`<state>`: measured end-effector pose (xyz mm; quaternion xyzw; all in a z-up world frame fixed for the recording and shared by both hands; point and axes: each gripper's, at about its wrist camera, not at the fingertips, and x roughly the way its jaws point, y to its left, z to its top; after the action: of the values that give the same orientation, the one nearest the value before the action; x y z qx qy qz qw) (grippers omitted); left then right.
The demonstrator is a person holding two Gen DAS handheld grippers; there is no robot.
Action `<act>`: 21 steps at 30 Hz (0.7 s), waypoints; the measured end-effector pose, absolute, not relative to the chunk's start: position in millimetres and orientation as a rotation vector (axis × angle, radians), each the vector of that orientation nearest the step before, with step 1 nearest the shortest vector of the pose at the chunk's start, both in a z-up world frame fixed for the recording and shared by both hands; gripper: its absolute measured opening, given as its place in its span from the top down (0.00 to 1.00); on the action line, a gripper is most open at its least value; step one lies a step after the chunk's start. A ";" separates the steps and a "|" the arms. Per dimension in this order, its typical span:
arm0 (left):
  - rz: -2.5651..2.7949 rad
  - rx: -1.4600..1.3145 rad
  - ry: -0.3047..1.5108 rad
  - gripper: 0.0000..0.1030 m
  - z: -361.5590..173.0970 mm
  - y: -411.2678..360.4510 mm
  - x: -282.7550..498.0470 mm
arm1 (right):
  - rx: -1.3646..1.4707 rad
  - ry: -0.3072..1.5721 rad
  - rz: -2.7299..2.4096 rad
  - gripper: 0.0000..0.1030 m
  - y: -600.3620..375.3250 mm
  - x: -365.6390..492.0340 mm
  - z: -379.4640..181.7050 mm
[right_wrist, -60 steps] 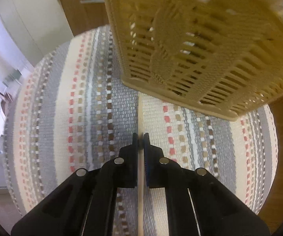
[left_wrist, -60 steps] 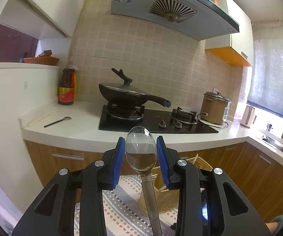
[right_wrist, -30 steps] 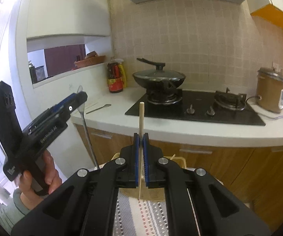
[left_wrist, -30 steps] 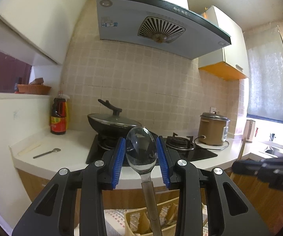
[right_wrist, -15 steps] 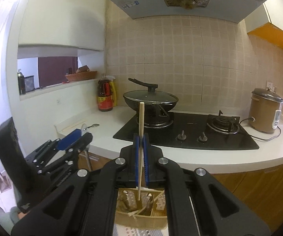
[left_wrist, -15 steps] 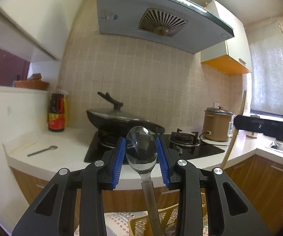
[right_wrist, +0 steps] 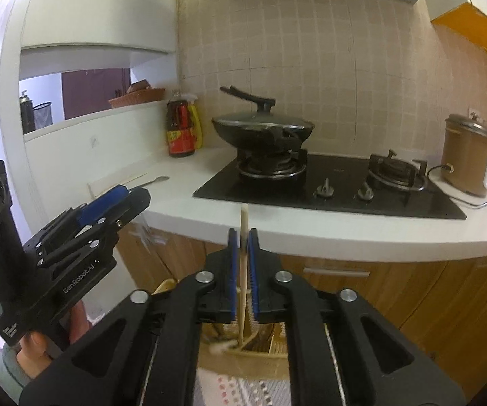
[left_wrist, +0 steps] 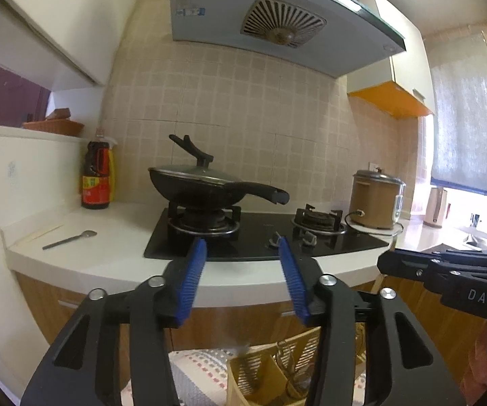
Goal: Organize utensils
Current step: 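Lower the spoon and chopstick into the holder and open both tools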
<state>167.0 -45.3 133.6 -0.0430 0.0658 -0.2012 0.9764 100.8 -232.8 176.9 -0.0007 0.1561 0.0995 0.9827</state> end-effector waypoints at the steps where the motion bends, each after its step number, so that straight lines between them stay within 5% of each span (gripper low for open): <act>1: -0.413 -0.092 0.137 0.56 134.9 -42.9 164.3 | 0.012 0.313 0.200 0.75 -235.2 95.8 177.7; 4: -0.419 -0.104 0.133 0.50 142.3 -34.7 151.2 | 0.036 0.298 0.201 0.62 -240.2 78.9 178.4; 9: -0.419 -0.107 0.106 0.44 157.0 -21.2 118.1 | 0.035 0.301 0.189 0.61 -240.7 50.9 174.2; 13: -0.417 -0.107 0.088 0.31 162.3 -12.6 84.2 | 0.041 0.270 0.154 0.40 -241.7 21.4 165.2; 18: -0.382 -0.037 0.101 0.26 155.7 -12.0 41.8 | 0.034 0.285 0.168 0.36 -236.8 -7.6 153.2; 21: -0.357 -0.021 0.090 0.15 143.8 -8.7 16.3 | -0.001 0.258 0.140 0.28 -229.8 -26.8 143.6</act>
<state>16.3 -8.7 143.8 -0.0106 0.0448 -0.1777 0.9830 -26.8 -229.8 143.6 -0.0004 0.1284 0.0696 0.9893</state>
